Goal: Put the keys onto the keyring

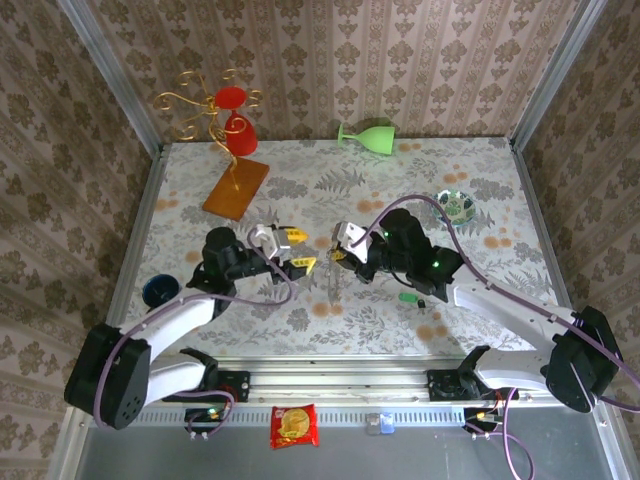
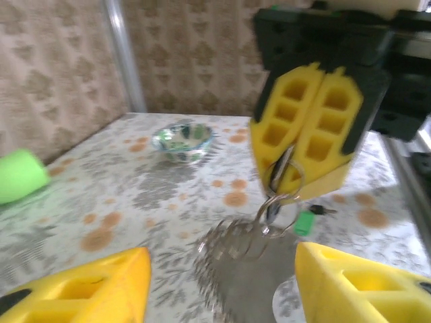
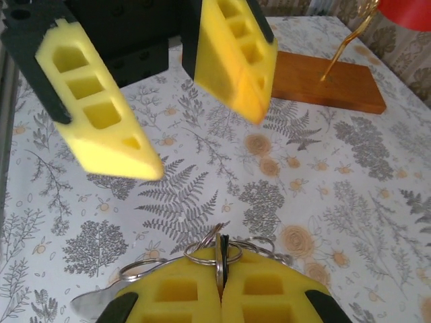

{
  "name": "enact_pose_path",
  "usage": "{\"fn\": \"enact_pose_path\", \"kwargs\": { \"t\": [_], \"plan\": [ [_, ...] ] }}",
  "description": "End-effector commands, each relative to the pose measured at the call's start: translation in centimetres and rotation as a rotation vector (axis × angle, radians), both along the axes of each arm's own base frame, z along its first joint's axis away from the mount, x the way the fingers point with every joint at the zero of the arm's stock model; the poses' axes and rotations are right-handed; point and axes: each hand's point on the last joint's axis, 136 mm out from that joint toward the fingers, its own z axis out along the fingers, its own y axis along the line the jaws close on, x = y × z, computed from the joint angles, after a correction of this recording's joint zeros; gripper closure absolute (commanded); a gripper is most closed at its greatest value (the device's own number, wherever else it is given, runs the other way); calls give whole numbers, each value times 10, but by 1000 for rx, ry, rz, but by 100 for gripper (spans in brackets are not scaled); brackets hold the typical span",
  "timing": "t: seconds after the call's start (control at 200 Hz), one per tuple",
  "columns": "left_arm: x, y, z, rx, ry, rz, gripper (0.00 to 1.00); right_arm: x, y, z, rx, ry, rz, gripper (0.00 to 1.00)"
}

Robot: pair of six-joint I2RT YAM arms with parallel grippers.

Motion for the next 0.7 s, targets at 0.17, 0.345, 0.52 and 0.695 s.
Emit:
{"fn": "enact_pose_path", "kwargs": {
  "t": [0.17, 0.345, 0.52, 0.695],
  "plan": [
    [71, 96, 51, -138, -74, 702, 32, 13, 44, 39, 81, -75, 69, 100],
    [79, 160, 60, -164, -59, 1009, 30, 40, 95, 48, 134, -100, 122, 100],
    [76, 199, 62, -168, -3, 1165, 29, 77, 138, 45, 136, -152, 150, 100],
    [78, 211, 58, -138, 26, 1220, 28, 93, 143, -10, -17, -136, 136, 100]
  ]
}}
